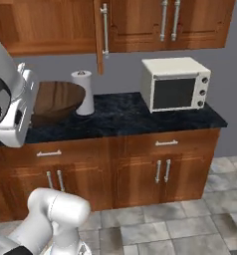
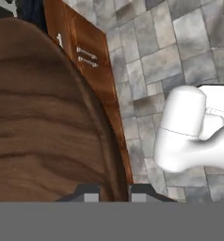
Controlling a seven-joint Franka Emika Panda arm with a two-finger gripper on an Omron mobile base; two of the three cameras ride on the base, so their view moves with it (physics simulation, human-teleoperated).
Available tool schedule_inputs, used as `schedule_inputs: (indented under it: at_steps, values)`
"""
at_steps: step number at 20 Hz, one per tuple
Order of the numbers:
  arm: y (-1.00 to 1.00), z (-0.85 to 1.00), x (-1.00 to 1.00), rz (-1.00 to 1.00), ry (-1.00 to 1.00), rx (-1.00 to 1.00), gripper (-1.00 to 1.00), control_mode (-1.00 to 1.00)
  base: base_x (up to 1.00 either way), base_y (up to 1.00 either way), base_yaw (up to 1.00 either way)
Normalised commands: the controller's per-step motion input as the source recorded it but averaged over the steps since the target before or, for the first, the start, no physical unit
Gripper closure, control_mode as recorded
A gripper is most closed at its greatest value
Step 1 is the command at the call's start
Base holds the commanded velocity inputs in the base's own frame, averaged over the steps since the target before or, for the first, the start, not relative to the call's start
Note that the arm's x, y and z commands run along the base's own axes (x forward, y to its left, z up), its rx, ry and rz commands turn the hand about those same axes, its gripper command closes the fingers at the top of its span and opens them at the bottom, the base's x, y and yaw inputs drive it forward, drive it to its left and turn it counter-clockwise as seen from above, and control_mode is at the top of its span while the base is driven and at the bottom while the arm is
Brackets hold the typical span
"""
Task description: Pick up the bowls from the cabinet and place each bowl in front of a stool on the dining counter.
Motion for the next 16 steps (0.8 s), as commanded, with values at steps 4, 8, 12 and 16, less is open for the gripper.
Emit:
schedule_inputs:
  at_steps: [4,8,12,16]
  values:
    - [0.00,0.00,0.00,0.00,0.00,0.00,1.00,1.00,-0.28,0.00,-0.99]
    - [0.00,0.00,0.00,0.00,0.00,0.00,1.00,1.00,-0.01,0.00,-1.00]
    - [0.00,0.00,0.00,0.00,0.00,0.00,1.00,1.00,-0.01,0.00,-1.00]
    - [0.00,0.00,0.00,0.00,0.00,0.00,1.00,1.00,-0.01,0.00,-1.00]
